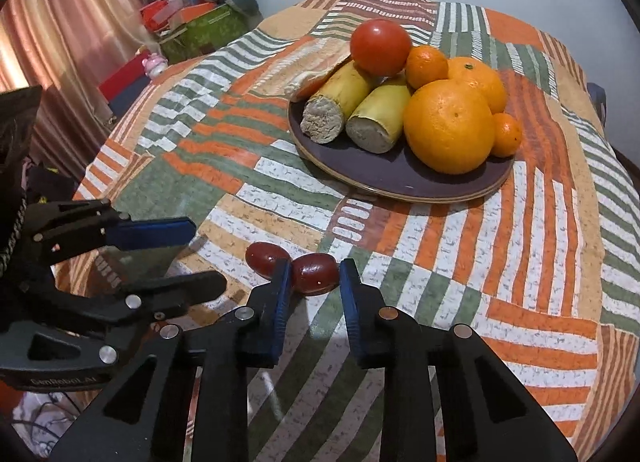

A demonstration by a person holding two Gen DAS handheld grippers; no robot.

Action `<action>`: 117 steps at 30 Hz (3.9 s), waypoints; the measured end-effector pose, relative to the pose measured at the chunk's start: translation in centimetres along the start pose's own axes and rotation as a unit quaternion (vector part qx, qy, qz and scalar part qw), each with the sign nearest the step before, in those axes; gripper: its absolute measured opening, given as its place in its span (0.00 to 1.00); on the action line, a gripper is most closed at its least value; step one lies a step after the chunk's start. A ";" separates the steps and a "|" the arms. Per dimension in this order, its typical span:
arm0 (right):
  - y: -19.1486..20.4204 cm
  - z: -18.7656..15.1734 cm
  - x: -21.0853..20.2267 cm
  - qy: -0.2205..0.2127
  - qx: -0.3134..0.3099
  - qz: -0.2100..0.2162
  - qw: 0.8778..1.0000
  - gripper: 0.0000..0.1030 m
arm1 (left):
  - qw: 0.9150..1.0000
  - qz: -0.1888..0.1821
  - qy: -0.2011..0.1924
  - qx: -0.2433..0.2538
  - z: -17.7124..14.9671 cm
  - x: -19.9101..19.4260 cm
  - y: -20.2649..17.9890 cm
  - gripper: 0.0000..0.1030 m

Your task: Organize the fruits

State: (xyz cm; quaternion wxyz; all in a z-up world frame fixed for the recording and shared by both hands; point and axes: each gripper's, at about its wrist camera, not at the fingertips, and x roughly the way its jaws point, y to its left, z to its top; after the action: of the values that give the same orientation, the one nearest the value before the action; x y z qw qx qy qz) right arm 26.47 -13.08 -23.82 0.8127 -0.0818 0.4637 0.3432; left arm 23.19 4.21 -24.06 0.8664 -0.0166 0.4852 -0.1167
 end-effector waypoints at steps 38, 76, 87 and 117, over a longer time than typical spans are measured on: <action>-4.2 3.9 -2.5 -0.075 0.028 -0.065 0.995 0.22 | 0.997 -0.003 -0.073 -0.015 7.6 1.0 -0.3 0.25; -2.7 4.2 -9.6 -0.141 0.039 -0.079 0.986 0.30 | 0.988 0.031 -0.153 -0.021 7.4 -7.6 -1.4 0.30; 3.0 2.1 -24.0 -0.299 0.014 -0.097 0.949 0.30 | 0.950 0.054 -0.308 0.001 4.4 -22.8 -5.9 0.40; 8.1 -2.9 -29.6 -0.403 0.000 -0.156 0.902 1.00 | 0.910 0.090 -0.404 0.003 -1.5 -31.1 -9.2 0.98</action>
State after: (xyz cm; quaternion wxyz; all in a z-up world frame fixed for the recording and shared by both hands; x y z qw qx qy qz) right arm 9.41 -22.54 0.08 0.9734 -0.0080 0.0776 0.2156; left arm 4.54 2.19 2.50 0.9953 -0.0162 0.0928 -0.0232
